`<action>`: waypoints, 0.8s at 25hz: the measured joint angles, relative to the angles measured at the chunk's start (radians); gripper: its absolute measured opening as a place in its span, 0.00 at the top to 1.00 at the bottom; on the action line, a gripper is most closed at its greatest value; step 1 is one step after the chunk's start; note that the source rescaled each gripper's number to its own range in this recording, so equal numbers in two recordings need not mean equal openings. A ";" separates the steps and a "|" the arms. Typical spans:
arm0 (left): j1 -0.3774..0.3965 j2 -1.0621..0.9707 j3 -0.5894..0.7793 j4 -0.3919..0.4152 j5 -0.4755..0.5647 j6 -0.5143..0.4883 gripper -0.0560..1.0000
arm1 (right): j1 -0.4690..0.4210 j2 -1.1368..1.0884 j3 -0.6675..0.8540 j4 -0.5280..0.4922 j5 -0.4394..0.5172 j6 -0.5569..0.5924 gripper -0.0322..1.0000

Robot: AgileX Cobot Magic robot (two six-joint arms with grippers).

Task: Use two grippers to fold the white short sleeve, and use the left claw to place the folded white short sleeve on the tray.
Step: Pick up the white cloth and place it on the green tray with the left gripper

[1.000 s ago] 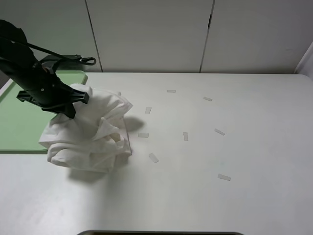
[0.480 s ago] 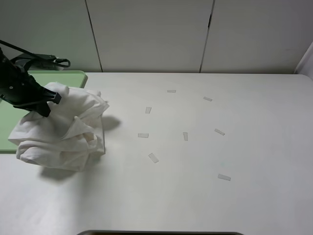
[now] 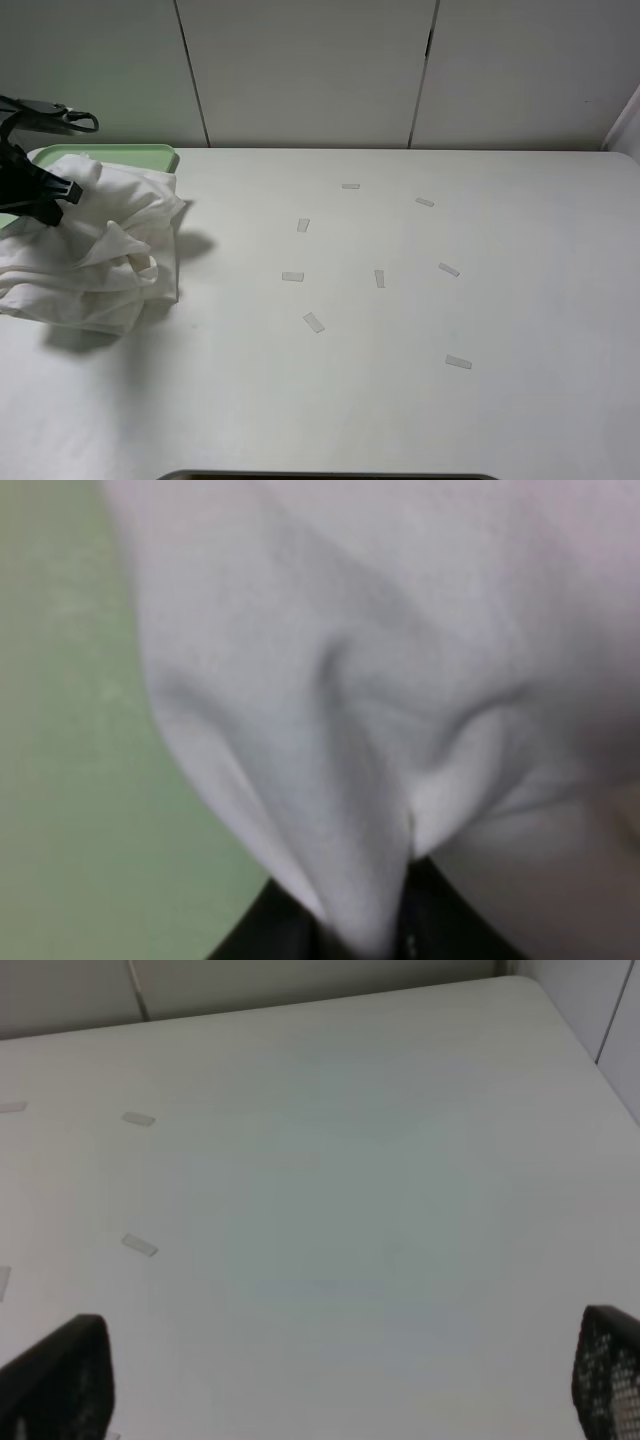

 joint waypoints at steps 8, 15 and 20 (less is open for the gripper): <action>0.066 0.000 0.000 0.000 -0.069 0.063 0.88 | 0.000 0.000 0.000 0.000 0.000 0.000 0.00; 0.154 0.013 0.000 0.004 -0.188 0.114 0.88 | 0.000 0.000 0.000 0.000 0.000 0.000 0.00; 0.172 0.051 0.000 0.004 -0.243 0.136 0.88 | 0.000 0.000 0.000 0.000 0.000 0.000 0.00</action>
